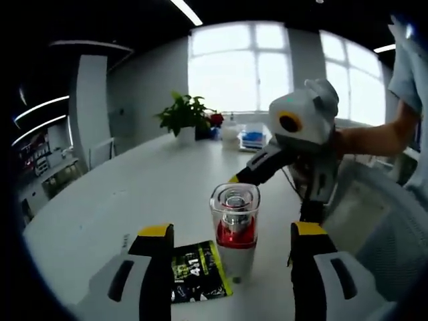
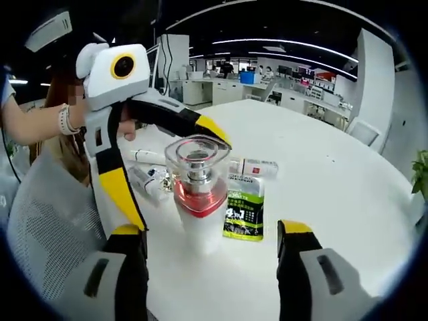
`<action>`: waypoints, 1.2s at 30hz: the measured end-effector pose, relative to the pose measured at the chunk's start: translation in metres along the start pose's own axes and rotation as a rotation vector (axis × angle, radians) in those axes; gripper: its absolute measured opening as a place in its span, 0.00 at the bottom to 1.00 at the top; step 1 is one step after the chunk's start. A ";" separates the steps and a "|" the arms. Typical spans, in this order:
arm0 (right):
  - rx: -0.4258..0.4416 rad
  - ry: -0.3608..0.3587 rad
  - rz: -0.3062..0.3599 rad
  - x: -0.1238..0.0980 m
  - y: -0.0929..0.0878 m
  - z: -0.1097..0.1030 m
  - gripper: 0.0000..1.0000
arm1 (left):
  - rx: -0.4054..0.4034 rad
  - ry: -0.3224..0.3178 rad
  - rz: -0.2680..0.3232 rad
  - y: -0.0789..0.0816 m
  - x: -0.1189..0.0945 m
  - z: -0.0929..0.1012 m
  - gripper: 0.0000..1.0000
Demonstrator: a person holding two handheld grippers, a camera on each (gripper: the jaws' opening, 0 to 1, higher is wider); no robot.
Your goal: Arrange the skincare products in the storage area until every visible bottle or jar stands upright without overlapping.
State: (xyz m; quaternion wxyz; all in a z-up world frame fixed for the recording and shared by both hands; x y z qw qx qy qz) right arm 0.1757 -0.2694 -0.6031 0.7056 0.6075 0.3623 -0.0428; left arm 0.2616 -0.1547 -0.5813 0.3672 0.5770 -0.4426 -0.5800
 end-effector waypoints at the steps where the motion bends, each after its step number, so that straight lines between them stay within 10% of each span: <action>1: 0.003 0.002 0.003 -0.002 0.001 0.000 0.84 | -0.001 0.001 0.000 0.000 -0.001 0.001 0.70; 13: -0.031 -0.011 0.051 -0.010 0.012 -0.007 0.99 | -0.012 0.050 -0.004 0.000 -0.023 0.007 0.77; 36: -0.003 -0.025 0.094 -0.036 0.033 -0.015 1.00 | -0.034 0.231 -0.039 -0.008 -0.068 0.015 0.97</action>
Point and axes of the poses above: the point that each gripper's makers call its tool centre point, and the gripper's own axes: x roughly forward along the fingers, z roughly to its right, y roughly out of its top, the point moved 8 cm from there along -x, roughly backward along the fingers, and after that the axes turned 5 degrees about y, right-handed, at the moved point
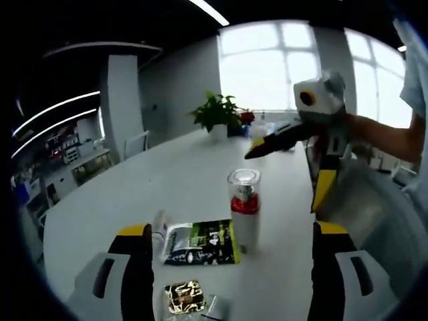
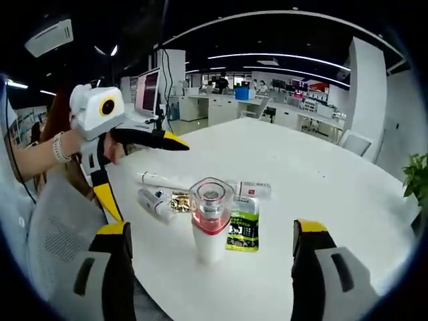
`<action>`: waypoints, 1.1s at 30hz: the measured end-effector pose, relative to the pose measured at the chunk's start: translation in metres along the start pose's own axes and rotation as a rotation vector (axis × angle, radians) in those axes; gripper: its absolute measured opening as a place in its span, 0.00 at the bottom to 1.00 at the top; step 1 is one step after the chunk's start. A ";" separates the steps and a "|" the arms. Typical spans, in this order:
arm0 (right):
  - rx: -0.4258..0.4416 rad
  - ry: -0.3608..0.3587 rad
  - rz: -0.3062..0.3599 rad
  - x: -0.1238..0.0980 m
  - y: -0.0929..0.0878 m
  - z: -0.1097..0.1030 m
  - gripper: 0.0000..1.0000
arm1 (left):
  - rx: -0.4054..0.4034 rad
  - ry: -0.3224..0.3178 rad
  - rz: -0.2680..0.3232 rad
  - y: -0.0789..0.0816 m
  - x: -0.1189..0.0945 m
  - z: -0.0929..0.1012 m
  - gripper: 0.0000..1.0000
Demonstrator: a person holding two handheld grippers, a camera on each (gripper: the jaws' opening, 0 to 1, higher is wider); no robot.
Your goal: Arrange the skincare products in the storage area until every visible bottle or jar stands upright without overlapping.
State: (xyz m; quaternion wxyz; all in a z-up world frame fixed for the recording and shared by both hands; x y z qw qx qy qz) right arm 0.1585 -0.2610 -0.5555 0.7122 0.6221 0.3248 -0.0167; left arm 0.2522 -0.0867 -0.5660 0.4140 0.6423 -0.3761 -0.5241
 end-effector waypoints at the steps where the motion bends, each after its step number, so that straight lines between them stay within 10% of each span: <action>1: -0.001 -0.001 0.001 0.000 0.001 -0.001 1.00 | 0.000 0.005 0.001 0.000 -0.002 0.001 0.97; 15: -0.024 -0.044 -0.028 0.001 -0.001 0.001 1.00 | -0.052 0.165 -0.050 0.000 -0.033 -0.009 0.97; 33: -0.048 -0.024 -0.067 0.004 -0.001 -0.002 1.00 | -0.044 0.205 -0.091 -0.008 -0.044 -0.017 0.97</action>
Point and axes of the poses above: the point that each gripper's makers call its tool centre point, and the gripper's own axes: x roughly forward along the fingers, z roughly to its right, y roughly out of its top, the point moved 8 cm from there along -x, roughly backward along the fingers, and after that the axes turned 5 degrees about y, right-handed, at the moved point
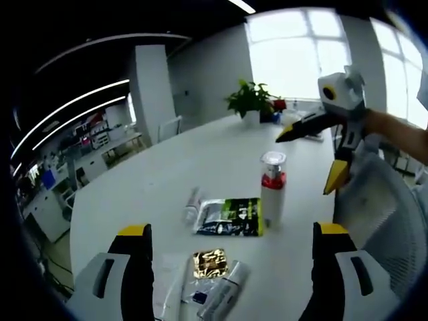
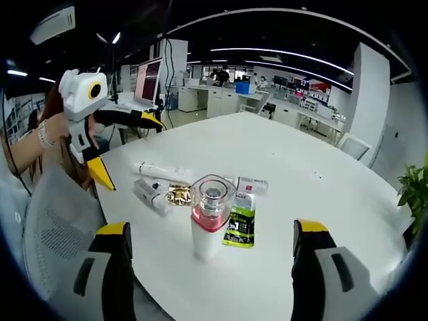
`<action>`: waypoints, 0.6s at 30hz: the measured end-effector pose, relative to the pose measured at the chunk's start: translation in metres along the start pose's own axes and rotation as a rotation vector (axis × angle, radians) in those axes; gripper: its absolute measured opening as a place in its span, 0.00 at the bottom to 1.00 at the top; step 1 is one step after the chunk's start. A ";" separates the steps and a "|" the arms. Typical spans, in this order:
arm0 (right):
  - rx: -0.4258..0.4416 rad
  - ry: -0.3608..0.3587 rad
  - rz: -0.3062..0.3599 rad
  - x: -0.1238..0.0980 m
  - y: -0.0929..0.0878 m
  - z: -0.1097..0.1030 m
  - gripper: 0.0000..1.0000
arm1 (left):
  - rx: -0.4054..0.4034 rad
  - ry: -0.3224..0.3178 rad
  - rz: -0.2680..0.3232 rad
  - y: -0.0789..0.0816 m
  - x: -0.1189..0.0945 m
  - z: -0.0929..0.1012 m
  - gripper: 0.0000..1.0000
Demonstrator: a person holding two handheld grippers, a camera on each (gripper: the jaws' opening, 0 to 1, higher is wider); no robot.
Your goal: Arrange the skincare products in the storage area until every visible bottle or jar stands upright without overlapping.
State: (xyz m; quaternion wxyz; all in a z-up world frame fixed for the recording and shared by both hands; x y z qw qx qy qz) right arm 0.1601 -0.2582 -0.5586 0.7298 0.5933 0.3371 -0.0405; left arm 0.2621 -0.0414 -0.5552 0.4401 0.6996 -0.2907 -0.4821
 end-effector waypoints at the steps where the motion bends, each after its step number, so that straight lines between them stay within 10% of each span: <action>1: -0.002 -0.003 0.001 0.000 0.000 0.000 1.00 | -0.001 0.001 -0.001 0.000 0.000 -0.001 0.97; 18: 0.001 0.005 0.029 0.000 0.003 -0.002 1.00 | 0.020 0.005 -0.056 -0.010 0.000 -0.015 0.97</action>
Point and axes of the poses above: the point that each gripper's makers call its tool centre point, and the gripper's own axes: x roughly forward along the fingers, z roughly to its right, y roughly out of its top, the point moved 8 cm from there along -x, roughly backward along the fingers, and after that the axes turned 5 degrees about y, right-handed, at the moved point
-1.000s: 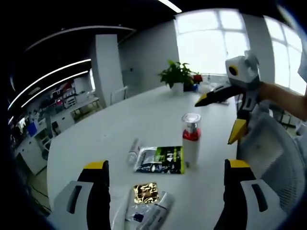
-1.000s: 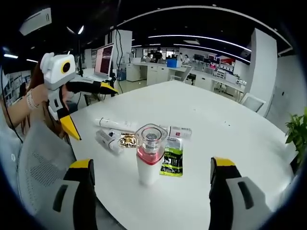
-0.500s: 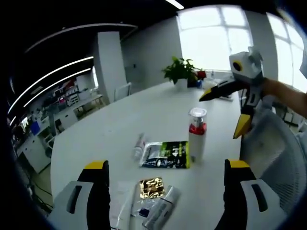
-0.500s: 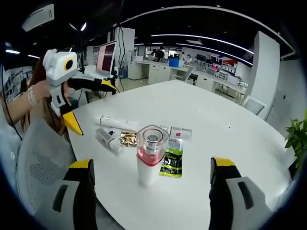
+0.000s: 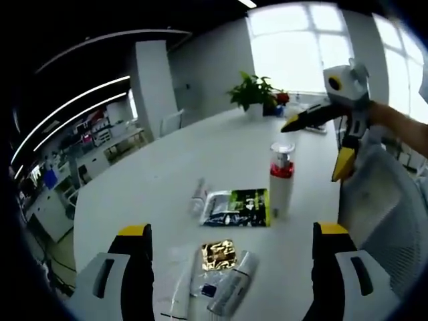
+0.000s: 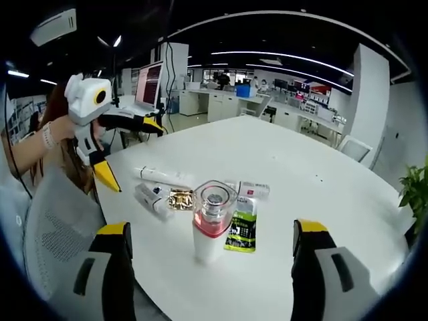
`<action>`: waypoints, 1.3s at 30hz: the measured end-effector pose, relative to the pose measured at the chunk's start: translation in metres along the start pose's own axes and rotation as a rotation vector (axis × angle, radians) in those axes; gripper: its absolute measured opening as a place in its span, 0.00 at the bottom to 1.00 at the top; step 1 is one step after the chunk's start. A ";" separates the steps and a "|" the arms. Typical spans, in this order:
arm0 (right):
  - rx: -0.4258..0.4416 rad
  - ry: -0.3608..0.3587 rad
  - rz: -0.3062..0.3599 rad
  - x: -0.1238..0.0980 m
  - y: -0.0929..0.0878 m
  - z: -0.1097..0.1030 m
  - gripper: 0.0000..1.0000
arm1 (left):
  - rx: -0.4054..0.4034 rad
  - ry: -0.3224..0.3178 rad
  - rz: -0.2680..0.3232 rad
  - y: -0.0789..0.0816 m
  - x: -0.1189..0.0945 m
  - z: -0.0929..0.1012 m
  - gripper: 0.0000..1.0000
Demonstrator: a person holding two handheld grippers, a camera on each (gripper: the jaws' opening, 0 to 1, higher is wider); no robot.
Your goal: Arrange the skincare products in the storage area until every visible bottle or jar stands upright without overlapping.
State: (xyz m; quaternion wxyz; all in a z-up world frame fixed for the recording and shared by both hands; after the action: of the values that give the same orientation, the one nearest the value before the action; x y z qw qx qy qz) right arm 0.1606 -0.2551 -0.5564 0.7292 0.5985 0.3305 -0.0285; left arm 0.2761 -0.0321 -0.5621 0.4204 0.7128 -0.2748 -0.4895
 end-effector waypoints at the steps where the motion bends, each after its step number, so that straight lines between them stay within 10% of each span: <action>1: 0.000 0.001 0.002 0.000 0.000 0.000 1.00 | 0.002 0.006 -0.010 -0.001 0.001 -0.003 0.97; 12: 0.014 0.008 -0.001 0.000 0.000 -0.002 0.99 | 0.000 0.046 -0.053 -0.017 0.008 -0.029 0.97; 27: 0.034 0.022 -0.020 0.000 -0.001 0.000 1.00 | -0.055 0.073 -0.254 -0.051 0.025 -0.061 0.97; 39: 0.034 0.023 -0.020 -0.005 0.003 -0.002 1.00 | -0.060 0.053 -0.357 -0.070 0.040 -0.078 0.77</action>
State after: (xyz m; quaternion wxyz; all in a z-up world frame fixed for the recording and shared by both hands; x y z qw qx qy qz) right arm 0.1575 -0.2540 -0.5513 0.7150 0.6077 0.3441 -0.0343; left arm 0.3620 -0.0042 -0.6288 0.3549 0.7502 -0.1181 -0.5453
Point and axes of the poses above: the point that each gripper's makers call its tool centre point, and the gripper's own axes: x roughly forward along the fingers, z roughly to its right, y roughly out of its top, the point moved 8 cm from there along -x, roughly backward along the fingers, and after that the axes turned 5 degrees about y, right-handed, at the moved point
